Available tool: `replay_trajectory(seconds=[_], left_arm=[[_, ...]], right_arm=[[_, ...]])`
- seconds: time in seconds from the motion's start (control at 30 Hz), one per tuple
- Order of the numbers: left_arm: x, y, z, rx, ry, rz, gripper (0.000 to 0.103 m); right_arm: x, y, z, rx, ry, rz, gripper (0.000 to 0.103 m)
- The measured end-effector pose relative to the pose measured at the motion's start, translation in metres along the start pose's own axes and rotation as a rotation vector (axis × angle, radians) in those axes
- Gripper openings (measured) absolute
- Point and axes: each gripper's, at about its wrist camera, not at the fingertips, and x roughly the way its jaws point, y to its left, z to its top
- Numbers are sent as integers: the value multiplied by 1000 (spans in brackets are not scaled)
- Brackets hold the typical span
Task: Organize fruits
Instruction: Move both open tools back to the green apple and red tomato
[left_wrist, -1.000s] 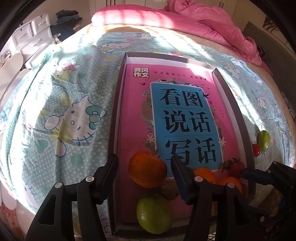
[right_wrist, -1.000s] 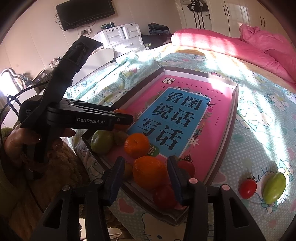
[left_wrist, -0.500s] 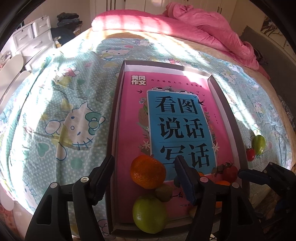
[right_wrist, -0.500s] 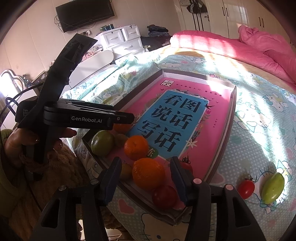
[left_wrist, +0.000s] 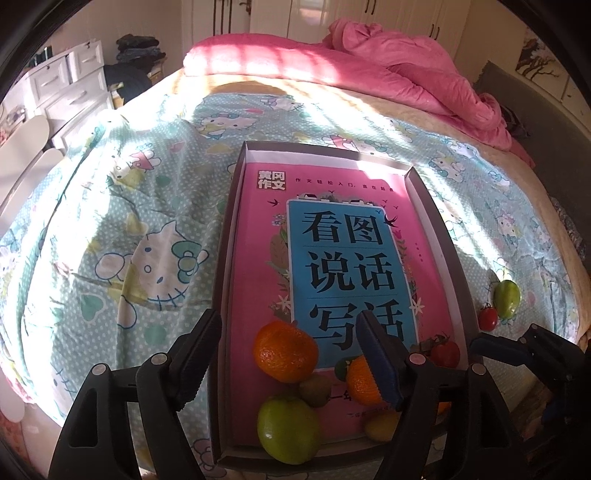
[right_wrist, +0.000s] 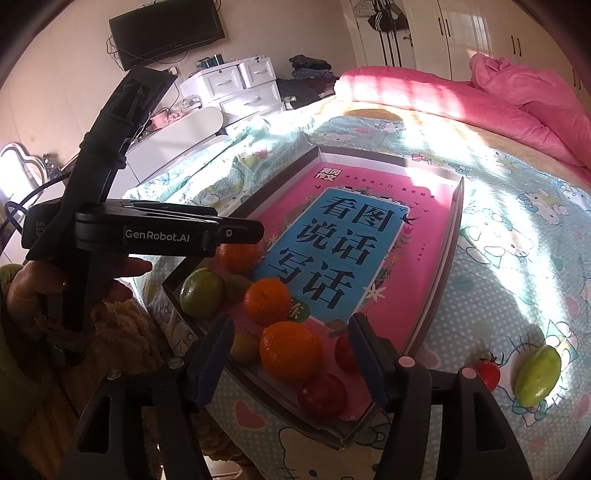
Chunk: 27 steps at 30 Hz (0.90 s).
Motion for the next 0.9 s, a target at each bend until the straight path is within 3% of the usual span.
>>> replay_trajectory(seconds=[0.43, 0.9], left_arm=[[-18, -7, 6, -23, -45, -42, 77], [-39, -47, 9, 19, -60, -107, 77]], right_arm=[[-17, -7, 4, 21, -63, -24, 73], [-49, -24, 4, 65, -140, -59, 82]])
